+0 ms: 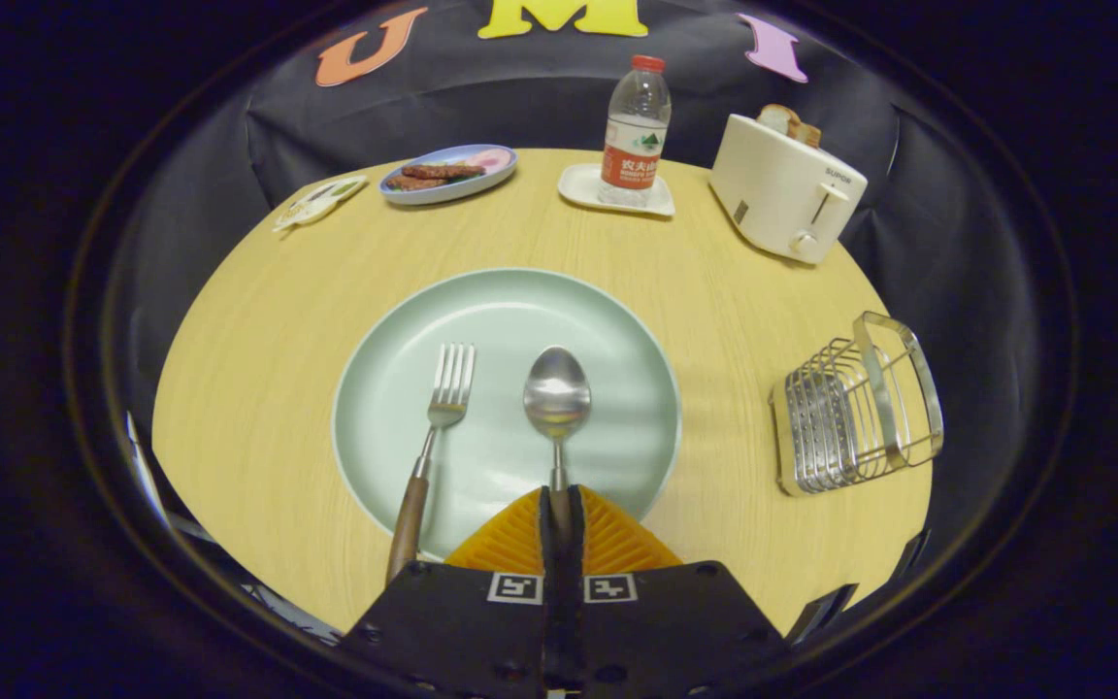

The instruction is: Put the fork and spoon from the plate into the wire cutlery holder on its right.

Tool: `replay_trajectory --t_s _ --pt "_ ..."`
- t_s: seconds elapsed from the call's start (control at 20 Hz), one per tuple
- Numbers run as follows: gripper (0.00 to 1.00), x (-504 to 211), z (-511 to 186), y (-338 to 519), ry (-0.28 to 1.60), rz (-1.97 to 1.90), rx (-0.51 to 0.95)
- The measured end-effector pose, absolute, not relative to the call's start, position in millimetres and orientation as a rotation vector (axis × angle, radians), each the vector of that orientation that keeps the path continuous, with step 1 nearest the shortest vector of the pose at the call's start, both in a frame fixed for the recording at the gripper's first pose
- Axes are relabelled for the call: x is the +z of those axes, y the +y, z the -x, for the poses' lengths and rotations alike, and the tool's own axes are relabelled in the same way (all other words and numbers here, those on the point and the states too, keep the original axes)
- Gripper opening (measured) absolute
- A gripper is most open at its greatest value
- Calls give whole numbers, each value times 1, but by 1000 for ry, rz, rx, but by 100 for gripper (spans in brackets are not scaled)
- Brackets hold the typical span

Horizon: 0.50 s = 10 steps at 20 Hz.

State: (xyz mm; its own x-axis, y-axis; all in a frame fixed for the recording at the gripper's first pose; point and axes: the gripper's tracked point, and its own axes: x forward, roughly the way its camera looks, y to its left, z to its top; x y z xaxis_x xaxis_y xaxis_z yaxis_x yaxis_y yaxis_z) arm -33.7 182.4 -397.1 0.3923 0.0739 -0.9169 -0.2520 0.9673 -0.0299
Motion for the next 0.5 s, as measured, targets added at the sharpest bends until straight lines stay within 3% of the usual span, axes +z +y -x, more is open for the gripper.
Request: replay_trajectory --t_s 0.5 --pt "1 -261 15 138 1254 42 259"
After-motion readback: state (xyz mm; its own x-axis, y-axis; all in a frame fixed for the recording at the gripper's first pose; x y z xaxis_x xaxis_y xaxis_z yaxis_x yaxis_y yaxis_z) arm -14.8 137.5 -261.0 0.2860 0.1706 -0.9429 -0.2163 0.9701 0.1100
